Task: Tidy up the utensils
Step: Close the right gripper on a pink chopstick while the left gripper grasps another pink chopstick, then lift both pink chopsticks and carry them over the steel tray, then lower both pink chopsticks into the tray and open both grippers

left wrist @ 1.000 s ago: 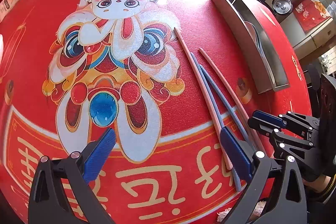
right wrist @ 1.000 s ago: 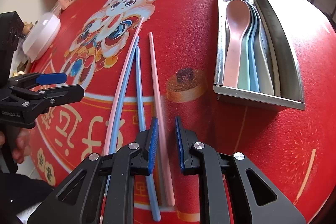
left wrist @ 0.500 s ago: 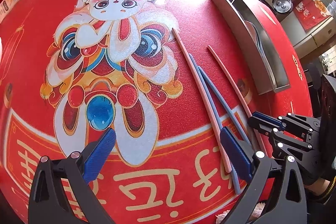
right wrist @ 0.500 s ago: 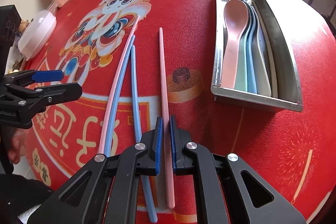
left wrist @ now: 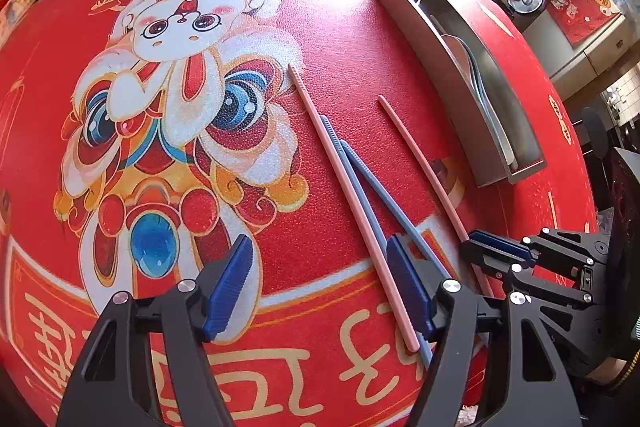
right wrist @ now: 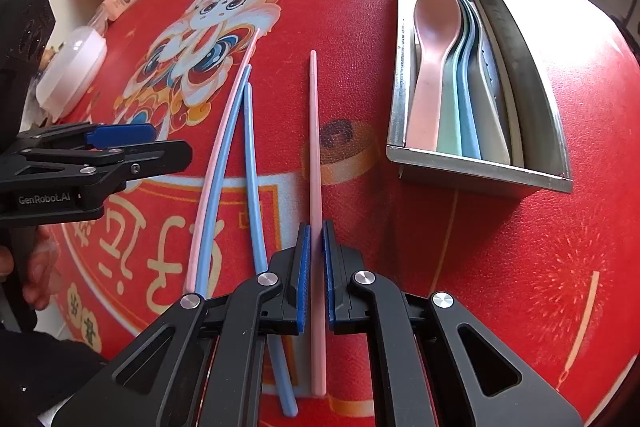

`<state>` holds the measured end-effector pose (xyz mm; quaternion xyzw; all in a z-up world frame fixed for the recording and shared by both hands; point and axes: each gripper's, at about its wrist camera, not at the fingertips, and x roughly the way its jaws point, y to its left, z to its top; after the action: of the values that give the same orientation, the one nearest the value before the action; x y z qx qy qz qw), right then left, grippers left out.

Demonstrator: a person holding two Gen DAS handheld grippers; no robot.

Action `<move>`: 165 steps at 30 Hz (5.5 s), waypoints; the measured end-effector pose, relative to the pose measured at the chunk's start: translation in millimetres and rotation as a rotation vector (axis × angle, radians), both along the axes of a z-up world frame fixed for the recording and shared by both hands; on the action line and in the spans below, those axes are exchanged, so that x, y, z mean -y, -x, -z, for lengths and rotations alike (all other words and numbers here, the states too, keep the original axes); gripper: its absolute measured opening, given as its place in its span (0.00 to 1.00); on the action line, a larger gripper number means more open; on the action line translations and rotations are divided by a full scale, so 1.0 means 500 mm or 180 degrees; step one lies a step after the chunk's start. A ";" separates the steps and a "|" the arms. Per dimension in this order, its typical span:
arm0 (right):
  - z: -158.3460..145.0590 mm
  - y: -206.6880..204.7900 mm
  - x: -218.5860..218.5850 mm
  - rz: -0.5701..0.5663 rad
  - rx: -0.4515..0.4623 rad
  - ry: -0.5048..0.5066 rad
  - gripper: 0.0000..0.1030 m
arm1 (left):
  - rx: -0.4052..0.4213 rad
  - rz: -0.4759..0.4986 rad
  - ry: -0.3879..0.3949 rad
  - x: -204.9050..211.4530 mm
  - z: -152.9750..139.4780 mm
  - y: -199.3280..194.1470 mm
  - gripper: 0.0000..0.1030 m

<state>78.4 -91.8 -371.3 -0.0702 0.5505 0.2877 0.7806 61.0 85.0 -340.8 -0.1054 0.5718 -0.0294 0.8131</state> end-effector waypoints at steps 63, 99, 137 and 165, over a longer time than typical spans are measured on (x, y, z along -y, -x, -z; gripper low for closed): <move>0.000 0.000 0.005 0.0021 -0.0017 -0.0045 0.06 | -0.0179 0.0406 -0.0274 0.040 0.022 -0.029 0.06; -0.056 -0.001 0.004 0.0080 0.0108 -0.0296 0.06 | 0.0139 -0.0312 0.0430 -0.112 -0.062 0.102 0.05; -0.119 -0.245 0.159 0.0781 0.0205 -0.0287 0.06 | 0.0228 -0.0328 0.1009 0.143 -0.103 -0.295 0.05; -0.079 -0.295 0.127 0.0801 0.0078 -0.0174 0.06 | 0.0105 -0.0424 0.0936 0.127 -0.055 -0.361 0.05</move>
<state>225.7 -155.5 -331.7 0.0172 0.5373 0.2015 0.8188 241.4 21.6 -313.1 -0.2604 0.5396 -0.0605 0.7983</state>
